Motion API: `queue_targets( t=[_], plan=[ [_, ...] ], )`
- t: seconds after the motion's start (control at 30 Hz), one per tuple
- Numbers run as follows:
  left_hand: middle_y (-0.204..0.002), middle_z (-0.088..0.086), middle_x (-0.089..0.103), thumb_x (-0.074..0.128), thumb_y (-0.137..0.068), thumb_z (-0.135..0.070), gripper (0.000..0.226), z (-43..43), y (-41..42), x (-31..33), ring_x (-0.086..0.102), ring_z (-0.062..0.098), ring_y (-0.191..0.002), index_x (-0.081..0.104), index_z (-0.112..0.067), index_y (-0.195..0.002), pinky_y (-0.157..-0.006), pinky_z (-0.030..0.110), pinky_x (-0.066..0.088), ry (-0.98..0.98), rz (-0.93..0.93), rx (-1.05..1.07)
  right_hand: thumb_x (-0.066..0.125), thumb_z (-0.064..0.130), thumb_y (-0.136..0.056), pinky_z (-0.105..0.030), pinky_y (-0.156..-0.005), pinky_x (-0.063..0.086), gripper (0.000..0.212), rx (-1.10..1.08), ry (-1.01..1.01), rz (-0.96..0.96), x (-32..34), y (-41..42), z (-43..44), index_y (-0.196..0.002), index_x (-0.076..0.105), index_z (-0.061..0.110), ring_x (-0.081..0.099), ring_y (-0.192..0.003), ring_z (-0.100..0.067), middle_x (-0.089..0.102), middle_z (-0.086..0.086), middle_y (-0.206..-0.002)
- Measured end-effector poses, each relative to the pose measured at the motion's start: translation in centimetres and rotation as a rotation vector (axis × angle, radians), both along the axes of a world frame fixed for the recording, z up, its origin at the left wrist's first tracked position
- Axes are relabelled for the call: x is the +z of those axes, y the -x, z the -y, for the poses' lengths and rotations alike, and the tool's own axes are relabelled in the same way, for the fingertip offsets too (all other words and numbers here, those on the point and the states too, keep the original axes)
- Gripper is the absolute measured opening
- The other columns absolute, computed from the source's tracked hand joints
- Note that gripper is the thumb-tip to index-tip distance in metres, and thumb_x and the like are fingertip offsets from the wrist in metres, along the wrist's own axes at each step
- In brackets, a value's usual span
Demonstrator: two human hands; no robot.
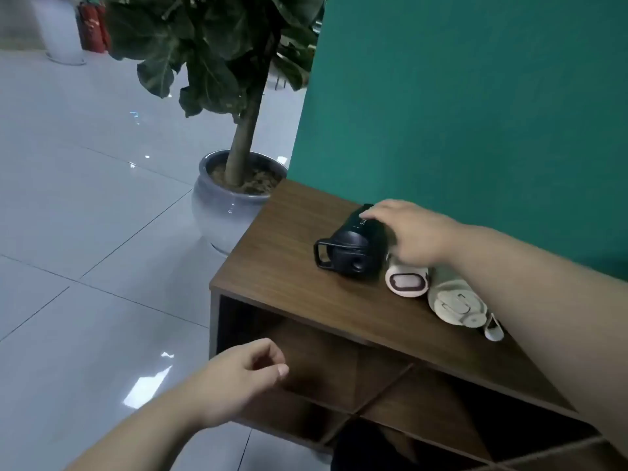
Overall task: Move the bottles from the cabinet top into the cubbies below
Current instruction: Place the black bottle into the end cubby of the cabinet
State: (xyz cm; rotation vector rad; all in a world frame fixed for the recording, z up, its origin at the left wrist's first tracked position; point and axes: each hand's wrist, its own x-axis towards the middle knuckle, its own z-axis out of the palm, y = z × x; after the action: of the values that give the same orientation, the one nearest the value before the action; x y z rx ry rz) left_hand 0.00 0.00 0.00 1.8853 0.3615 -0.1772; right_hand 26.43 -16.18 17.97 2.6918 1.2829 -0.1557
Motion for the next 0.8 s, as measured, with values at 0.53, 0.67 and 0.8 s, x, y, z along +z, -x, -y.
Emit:
queue_targets(
  t=[0.53,0.67,0.8],
  plan=[
    [-0.087,-0.010,0.071,0.066,-0.093,-0.048,0.018,-4.0,0.6,-1.8,0.065,0.012,-0.084,0.070,-0.030,-0.094,-0.087,0.037,0.056,-0.036,-0.100,-0.011,0.081,0.046,-0.053,-0.037,-0.079,0.055,0.058,0.326,0.188,0.021,-2.7,2.8,-7.2,-0.103,0.052,0.044,0.061,-0.097,-0.014,0.060,0.020,-0.098],
    [-0.098,0.001,0.076,0.065,-0.097,-0.042,0.018,-4.6,1.3,-1.6,0.067,0.015,-0.084,0.070,-0.025,-0.100,-0.083,0.034,0.055,-0.047,-0.124,0.018,0.076,0.056,-0.052,-0.035,-0.075,0.053,0.054,0.435,0.117,0.026,-2.2,9.6,-7.4,-0.093,0.043,0.047,0.059,-0.092,-0.013,0.053,0.021,-0.089],
    [-0.079,-0.001,0.062,0.070,-0.086,-0.036,0.020,-4.4,2.8,0.4,0.054,0.013,-0.070,0.064,-0.017,-0.083,-0.063,0.024,0.044,0.003,-0.147,0.026,0.078,0.055,-0.052,-0.029,-0.074,0.050,0.053,0.458,-0.103,-0.117,-1.8,16.8,-6.2,-0.090,0.040,0.053,0.058,-0.091,-0.005,0.054,0.025,-0.090]
  ],
)
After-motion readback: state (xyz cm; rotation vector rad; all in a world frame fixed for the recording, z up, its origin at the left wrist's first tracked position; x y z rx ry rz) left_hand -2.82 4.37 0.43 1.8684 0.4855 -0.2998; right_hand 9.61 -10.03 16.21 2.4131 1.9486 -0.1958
